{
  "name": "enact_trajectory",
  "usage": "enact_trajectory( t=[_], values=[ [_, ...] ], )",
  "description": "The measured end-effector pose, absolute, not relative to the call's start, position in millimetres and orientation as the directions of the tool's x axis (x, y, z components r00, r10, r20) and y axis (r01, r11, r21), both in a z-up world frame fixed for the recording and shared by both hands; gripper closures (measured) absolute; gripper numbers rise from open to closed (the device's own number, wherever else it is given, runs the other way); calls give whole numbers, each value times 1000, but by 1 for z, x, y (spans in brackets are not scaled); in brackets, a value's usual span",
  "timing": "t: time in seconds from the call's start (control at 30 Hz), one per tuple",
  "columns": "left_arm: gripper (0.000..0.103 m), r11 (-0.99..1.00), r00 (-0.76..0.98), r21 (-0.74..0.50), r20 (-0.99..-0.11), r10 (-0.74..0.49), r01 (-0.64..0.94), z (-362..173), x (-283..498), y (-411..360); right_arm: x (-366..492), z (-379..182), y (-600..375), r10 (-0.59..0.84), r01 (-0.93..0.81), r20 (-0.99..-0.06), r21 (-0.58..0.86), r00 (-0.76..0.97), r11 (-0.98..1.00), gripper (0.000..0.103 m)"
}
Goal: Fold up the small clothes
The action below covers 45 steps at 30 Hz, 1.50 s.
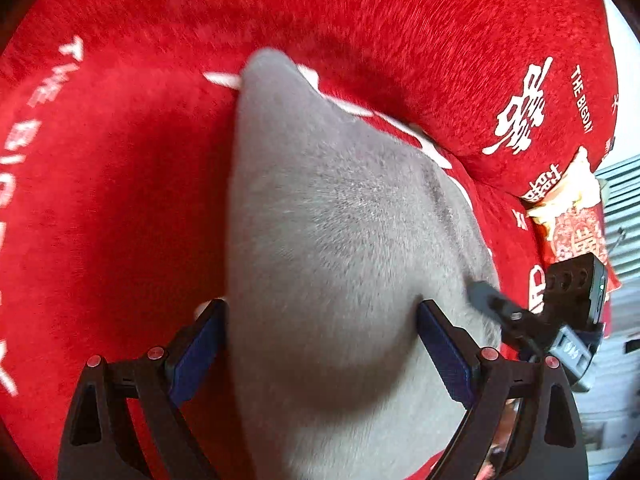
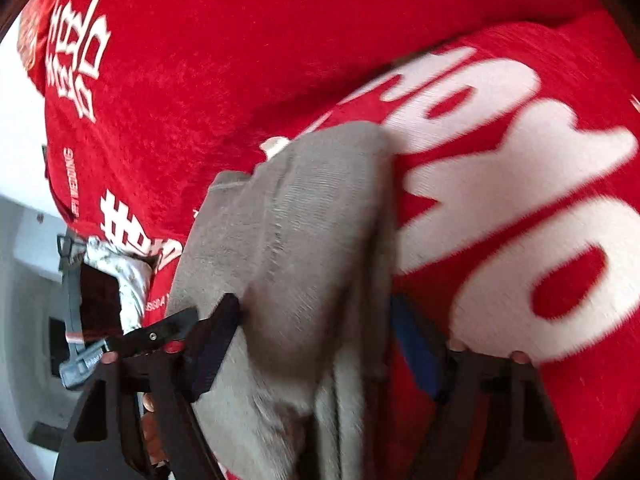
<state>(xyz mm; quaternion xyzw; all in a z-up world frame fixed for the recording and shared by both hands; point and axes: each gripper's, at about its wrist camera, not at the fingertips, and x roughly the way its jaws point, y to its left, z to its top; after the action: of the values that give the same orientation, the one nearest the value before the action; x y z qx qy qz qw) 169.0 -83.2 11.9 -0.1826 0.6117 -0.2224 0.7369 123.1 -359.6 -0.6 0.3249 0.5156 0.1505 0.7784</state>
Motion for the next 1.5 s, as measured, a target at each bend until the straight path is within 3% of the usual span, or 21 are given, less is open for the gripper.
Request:
enact_trajectory(
  t=[0.2,0.5,0.67,0.87,1.5],
  values=[
    [8,854,173,-485,-840,-515,189,10,183,-104,148,-6,-343,539,84,-732,622,417,779,45],
    [9,856,228,-445,-834,-503,263,10,178,-104,147,-8,-337,524,22,-727,594,444,804,48],
    [39,885,277,-352,-856,-436,305,28,167,-111,147,12,-309,368,5,-829,407,421,913,58],
    [50,923,312,-220,-895,-320,316,44,155,-125,144,35,-271,156,-28,-899,159,410,987,65],
    [51,936,301,-211,-907,-295,283,55,105,-90,102,53,-245,179,-21,-903,185,390,982,66]
  ],
)
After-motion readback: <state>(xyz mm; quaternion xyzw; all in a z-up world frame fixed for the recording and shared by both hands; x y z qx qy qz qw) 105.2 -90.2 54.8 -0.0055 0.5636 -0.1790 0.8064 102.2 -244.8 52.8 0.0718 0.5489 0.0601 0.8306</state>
